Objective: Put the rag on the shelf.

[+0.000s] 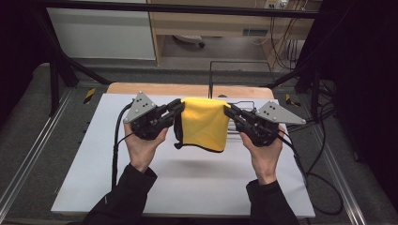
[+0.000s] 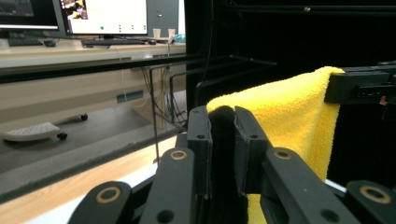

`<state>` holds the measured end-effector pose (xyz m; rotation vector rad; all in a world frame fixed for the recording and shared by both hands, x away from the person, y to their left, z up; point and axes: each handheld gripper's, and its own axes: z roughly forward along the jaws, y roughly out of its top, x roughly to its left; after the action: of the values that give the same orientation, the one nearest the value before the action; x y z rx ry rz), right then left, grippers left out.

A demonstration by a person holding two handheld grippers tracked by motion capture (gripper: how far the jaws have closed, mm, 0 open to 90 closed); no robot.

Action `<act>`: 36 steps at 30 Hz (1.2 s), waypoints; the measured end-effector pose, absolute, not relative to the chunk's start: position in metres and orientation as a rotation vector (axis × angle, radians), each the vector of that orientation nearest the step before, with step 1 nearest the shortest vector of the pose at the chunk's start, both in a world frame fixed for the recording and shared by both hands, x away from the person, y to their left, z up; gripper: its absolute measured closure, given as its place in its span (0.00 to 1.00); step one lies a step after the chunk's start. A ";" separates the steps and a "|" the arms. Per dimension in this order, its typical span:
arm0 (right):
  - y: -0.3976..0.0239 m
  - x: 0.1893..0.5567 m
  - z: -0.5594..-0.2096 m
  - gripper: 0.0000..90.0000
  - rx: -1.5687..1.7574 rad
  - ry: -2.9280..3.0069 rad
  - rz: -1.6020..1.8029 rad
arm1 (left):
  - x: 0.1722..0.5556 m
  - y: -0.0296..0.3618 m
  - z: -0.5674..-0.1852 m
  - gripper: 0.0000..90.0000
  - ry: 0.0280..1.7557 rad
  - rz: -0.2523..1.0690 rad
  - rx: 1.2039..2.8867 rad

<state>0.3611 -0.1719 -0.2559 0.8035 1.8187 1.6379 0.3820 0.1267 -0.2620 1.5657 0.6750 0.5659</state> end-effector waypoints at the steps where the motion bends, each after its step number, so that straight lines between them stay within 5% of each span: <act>1: -0.174 0.361 -0.254 0.93 0.807 1.808 1.639 | 0.383 0.124 -0.261 0.87 0.672 0.568 1.563; 36: -0.237 0.360 -0.187 0.93 0.793 1.530 1.649 | 0.410 0.049 -0.194 0.87 0.558 0.582 1.426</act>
<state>0.3598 -0.2367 -0.1871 0.7927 1.5303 1.6486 0.4099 0.0490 -0.1944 1.4258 0.5579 0.5825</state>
